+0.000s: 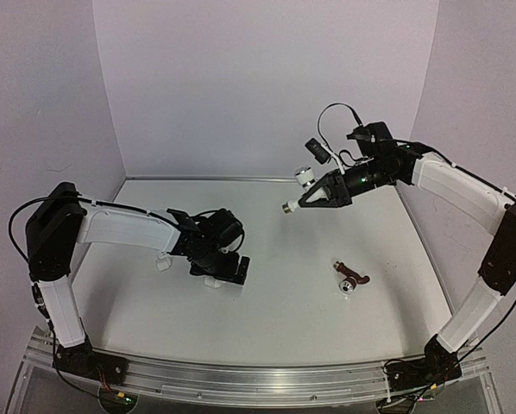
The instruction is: Install the water faucets
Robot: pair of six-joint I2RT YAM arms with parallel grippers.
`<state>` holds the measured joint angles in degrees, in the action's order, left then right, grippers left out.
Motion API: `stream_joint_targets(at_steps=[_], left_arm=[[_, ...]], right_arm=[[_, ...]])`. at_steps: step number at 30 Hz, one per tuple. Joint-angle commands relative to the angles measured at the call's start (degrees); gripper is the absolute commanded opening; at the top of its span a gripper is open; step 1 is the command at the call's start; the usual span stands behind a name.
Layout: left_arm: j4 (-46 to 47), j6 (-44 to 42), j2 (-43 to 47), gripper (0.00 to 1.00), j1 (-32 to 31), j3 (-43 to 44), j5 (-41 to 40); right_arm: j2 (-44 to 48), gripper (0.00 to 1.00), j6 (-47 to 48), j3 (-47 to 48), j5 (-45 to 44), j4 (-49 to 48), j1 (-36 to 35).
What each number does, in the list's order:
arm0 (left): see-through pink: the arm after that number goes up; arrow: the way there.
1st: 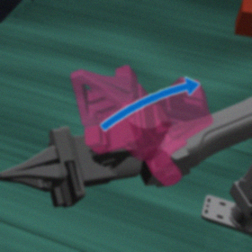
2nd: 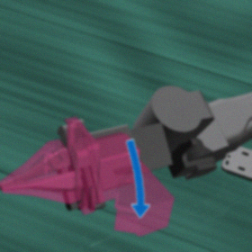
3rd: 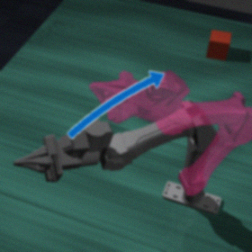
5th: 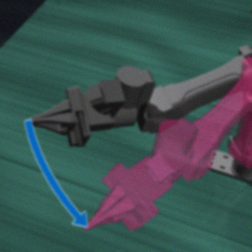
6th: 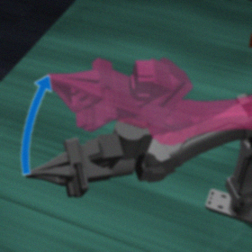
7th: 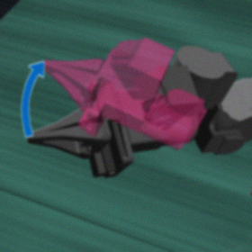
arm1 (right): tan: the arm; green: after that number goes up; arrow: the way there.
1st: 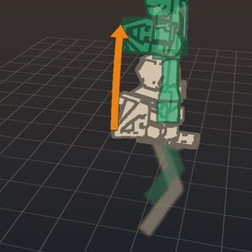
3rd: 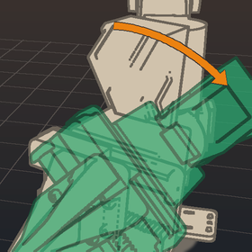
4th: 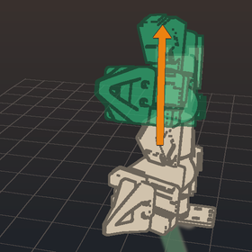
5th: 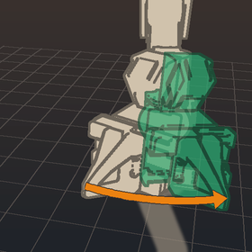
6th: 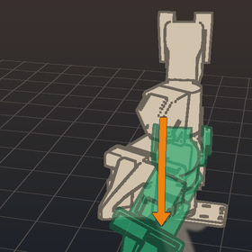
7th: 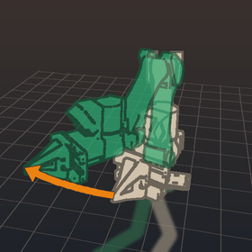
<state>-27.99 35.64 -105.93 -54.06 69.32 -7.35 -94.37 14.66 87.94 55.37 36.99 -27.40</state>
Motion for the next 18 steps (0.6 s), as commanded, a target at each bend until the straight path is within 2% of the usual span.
stream_joint_targets(at_steps=[1,7,11,18], left_arm=[[-2.0,2.1,-1.0,1.0,-1.6,4.4,-0.2],[-2.5,5.0,1.1,1.0,-1.8,2.9,-3.1],[-5.7,7.7,4.3,1.0,-1.1,1.1,-8.1],[-2.7,8.3,3.2,1.0,-0.2,-2.2,-4.6]], right_arm=[[2.8,0.0,-0.3,0.1,2.1,-1.8,0.2],[4.0,0.0,-0.1,-0.9,2.0,-1.7,0.2],[4.1,0.0,0.0,-1.3,2.3,-1.7,0.2],[4.3,0.0,-0.1,-1.2,2.4,-1.7,0.2]])
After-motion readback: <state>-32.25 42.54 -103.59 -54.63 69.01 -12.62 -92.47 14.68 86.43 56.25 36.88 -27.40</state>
